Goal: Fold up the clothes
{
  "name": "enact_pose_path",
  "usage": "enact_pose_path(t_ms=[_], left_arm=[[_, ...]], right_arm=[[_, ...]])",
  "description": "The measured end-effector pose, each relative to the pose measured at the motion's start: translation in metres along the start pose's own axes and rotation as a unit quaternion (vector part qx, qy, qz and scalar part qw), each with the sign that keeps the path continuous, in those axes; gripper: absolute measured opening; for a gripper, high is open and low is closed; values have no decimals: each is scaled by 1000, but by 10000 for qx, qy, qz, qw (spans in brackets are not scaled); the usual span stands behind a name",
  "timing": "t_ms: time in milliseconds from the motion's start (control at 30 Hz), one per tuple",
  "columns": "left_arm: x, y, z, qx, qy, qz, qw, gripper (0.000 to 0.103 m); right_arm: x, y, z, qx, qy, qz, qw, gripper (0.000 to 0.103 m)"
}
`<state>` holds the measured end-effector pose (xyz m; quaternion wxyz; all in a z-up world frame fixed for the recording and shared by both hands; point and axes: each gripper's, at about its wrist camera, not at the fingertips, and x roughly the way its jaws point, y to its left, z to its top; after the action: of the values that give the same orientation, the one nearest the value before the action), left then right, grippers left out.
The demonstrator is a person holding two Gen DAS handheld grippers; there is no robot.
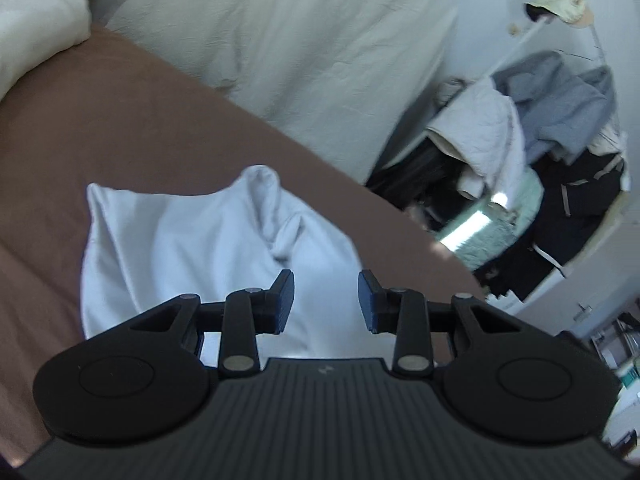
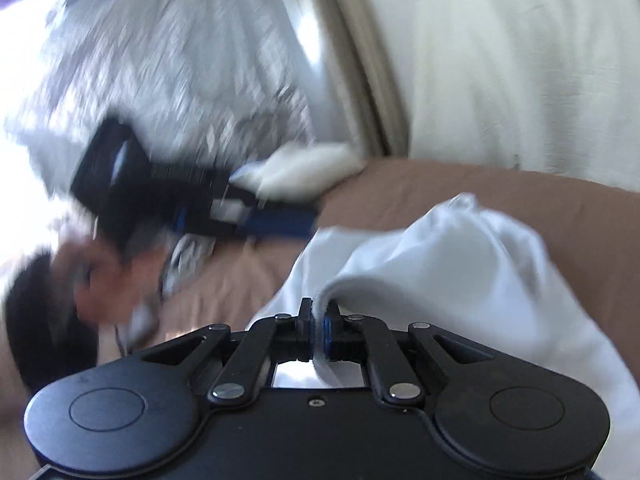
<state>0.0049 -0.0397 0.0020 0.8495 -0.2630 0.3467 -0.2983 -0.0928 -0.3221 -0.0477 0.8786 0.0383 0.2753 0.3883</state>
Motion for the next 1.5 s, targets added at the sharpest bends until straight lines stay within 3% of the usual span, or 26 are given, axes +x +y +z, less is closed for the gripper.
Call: enact_pose_path(t_ms=[67, 133, 267, 367, 500, 533, 600, 633, 667, 700, 800, 833, 933, 1033, 1100, 1133, 1200, 1400, 1433, 1500], left_arm=[[3, 0, -3, 20, 97, -101, 9999, 51], [8, 3, -3, -29, 185, -19, 9998, 51], [15, 9, -6, -156, 327, 70, 9993, 51], [17, 11, -12, -291, 389, -22, 9988, 55], [35, 9, -25, -280, 774, -67, 9966, 59], [44, 7, -30, -170, 890, 57, 9959, 66], [61, 2, -39, 54, 1120, 304, 9932, 69], [69, 0, -44, 225, 1190, 390, 9919, 64], [76, -3, -48, 402, 1256, 476, 9901, 30], [81, -8, -49, 659, 1269, 566, 9881, 9], [69, -19, -41, 955, 884, 710, 9890, 6], [63, -22, -37, 981, 698, 740, 9900, 6], [42, -2, -25, 185, 300, 955, 9948, 9], [38, 12, -26, 141, 495, 1697, 9841, 10], [36, 20, -27, 118, 618, 2167, 9742, 10], [32, 15, -28, 220, 590, 2088, 9759, 10], [26, 3, -29, 423, 534, 1931, 9788, 17], [7, -31, -32, 1033, 377, 1451, 9833, 62], [10, -36, -40, 1196, 567, 1389, 9814, 71], [20, -45, -54, 1529, 930, 1400, 9739, 73]], right_arm=[[11, 6, -7, -7, 349, 224, 9991, 8], [22, 6, -14, 211, 711, 328, 9967, 7], [36, 18, -23, 44, 913, 122, 9957, 8], [45, 37, -32, -249, 1046, -340, 9936, 10], [48, 55, -40, -352, 1086, -641, 9914, 13], [48, 56, -39, -219, 1102, -645, 9916, 13], [47, 50, -37, 148, 1109, -554, 9922, 13], [46, 46, -36, 332, 1112, -508, 9919, 13], [42, 45, -33, 387, 1095, -449, 9922, 13], [37, 45, -31, 365, 1142, -508, 9915, 13], [18, 42, -25, 390, 1276, -760, 9881, 18], [8, 39, -25, 479, 1281, -796, 9874, 25], [-22, 29, -31, 909, 1506, -1154, 9776, 45], [-49, 14, -52, 1679, 2060, -2007, 9429, 45], [-66, 2, -66, 2304, 2193, -1953, 9277, 45], [-74, -4, -73, 2620, 2212, -1855, 9209, 45], [-86, -12, -82, 2933, 2178, -1711, 9150, 45], [-105, -8, -91, 2909, 2382, -1913, 9067, 46], [-109, -7, -91, 2949, 2413, -1921, 9044, 46], [-115, -5, -92, 3028, 2476, -1938, 8997, 46]])
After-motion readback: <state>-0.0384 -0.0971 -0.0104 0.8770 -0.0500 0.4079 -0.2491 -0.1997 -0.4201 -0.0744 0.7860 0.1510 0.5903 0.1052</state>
